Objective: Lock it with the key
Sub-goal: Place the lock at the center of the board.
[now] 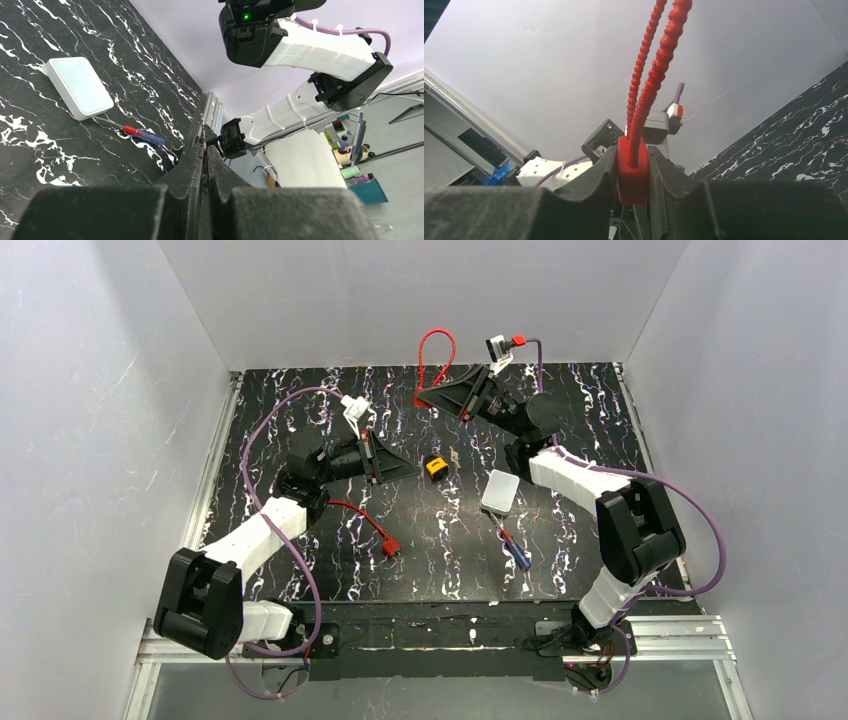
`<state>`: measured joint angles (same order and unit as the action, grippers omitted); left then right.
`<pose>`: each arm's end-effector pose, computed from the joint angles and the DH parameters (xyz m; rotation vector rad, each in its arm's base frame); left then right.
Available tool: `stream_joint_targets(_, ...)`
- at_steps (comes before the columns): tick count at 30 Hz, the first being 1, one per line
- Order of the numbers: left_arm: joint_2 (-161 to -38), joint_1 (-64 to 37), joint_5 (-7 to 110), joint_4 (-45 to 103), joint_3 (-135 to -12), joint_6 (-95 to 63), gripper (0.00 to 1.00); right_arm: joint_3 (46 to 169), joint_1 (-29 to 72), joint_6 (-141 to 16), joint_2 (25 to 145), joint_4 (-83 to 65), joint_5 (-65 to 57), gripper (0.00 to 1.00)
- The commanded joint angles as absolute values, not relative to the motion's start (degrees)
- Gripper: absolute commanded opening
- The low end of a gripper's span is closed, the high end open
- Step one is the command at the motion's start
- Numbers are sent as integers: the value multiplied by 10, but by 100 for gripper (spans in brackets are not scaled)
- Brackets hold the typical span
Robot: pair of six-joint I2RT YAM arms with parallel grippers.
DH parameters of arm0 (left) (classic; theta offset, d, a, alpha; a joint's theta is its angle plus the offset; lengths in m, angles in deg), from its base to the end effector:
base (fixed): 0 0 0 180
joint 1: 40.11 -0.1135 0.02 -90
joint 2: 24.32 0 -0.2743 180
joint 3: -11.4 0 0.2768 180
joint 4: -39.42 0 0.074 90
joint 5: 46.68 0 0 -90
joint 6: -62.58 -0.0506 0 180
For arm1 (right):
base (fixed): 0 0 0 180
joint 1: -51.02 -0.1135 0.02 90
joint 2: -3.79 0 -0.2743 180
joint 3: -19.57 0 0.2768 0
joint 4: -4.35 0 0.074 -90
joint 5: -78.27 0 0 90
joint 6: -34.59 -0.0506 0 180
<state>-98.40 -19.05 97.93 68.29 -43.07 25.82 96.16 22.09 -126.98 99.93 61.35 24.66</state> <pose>0.2721 -0.1490 0.3010 0.4544 1.6752 -1.6643 0.3367 0.2204 0.3634 -0.2683 1.2268 1.8475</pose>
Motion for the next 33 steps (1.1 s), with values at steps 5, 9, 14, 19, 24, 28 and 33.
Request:
stream_joint_targets(5, -964, -197, 991, 665, -443, 227, 0, 968, 220, -1177, 959, 566, 267, 1)
stream_joint_targets(9, -945, -244, 963, 655, -435, 240, 0, 965, 220, -1057, 938, 416, 279, 1)
stream_joint_targets(14, -914, -316, 922, 621, -424, 239, 0, 965, 213, -919, 948, 232, 284, 1)
stream_joint_targets(19, -900, -350, 883, 540, -439, 202, 0, 956, 177, -855, 997, 162, 270, 1)
stream_joint_targets(24, -888, -376, 861, 508, -440, 195, 0, 1006, 144, -824, 1064, 115, 246, 1)
stream_joint_targets(28, -883, -385, 854, 495, -439, 185, 0, 1068, 119, -819, 1125, 72, 220, 9)
stream_joint_targets(33, -880, -394, 841, 476, -437, 176, 0, 1119, 96, -826, 1191, 53, 210, 14)
